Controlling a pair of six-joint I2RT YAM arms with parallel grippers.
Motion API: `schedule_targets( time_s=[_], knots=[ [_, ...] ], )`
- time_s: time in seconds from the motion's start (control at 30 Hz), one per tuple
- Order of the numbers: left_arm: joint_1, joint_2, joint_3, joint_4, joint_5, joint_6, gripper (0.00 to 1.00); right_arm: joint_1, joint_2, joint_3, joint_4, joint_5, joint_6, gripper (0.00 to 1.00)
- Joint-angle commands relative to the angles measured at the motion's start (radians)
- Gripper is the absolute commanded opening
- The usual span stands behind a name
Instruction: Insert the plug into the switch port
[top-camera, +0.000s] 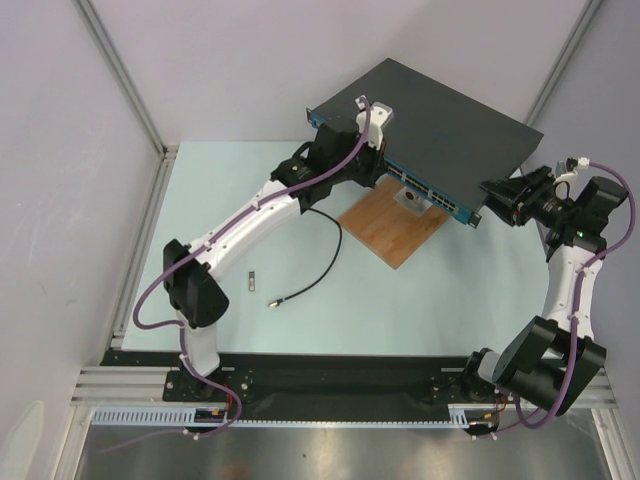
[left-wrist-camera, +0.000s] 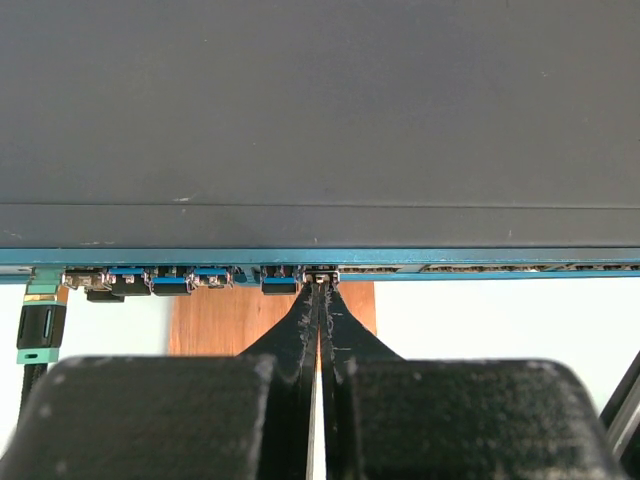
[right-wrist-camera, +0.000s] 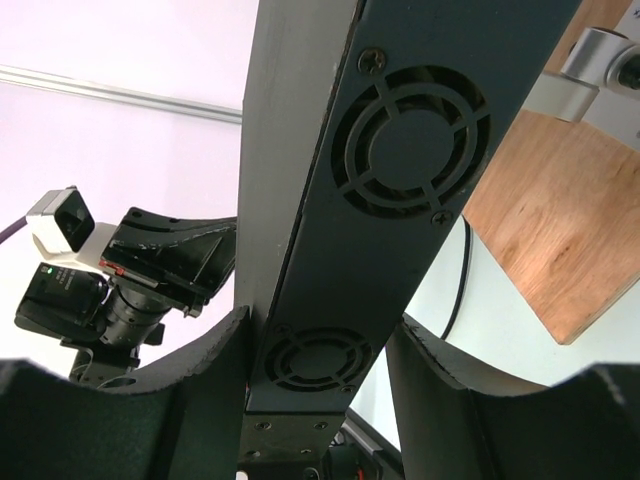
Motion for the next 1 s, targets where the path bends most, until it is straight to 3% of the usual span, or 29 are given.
schedule_targets(
  time_s=[0.0, 0.27, 0.43, 0.5, 0.6, 0.73, 0.8, 0.97],
  knots=[
    [-0.007, 0.072, 0.089, 0.204, -0.044, -0.022, 0.00, 0.055, -0.016, -0.005, 0.007, 0.037, -0.115, 0.00],
    [-0.009, 0.141, 0.199, 0.215, -0.061, -0.015, 0.00, 0.060, -0.019, -0.002, 0.003, 0.042, -0.120, 0.00],
    [-0.015, 0.101, 0.192, 0.157, -0.013, 0.047, 0.00, 0.057, -0.011, 0.021, 0.001, 0.043, -0.127, 0.00],
    [-0.015, 0.036, 0.152, 0.128, 0.032, 0.089, 0.03, 0.046, -0.005, 0.027, 0.001, 0.042, -0.133, 0.00],
    [-0.014, -0.060, 0.033, 0.076, 0.112, 0.215, 0.15, 0.022, 0.012, 0.039, -0.003, 0.037, -0.138, 0.00],
    [-0.003, -0.294, -0.219, 0.059, 0.180, 0.264, 0.34, -0.011, 0.033, 0.053, -0.005, 0.027, -0.140, 0.13],
    [-0.003, -0.366, -0.282, 0.033, 0.186, 0.289, 0.38, -0.024, 0.038, 0.059, -0.005, 0.020, -0.144, 0.22],
    [0.014, -0.604, -0.474, -0.097, 0.252, 0.405, 0.52, -0.034, 0.049, 0.073, -0.019, 0.007, -0.146, 0.55]
  ],
)
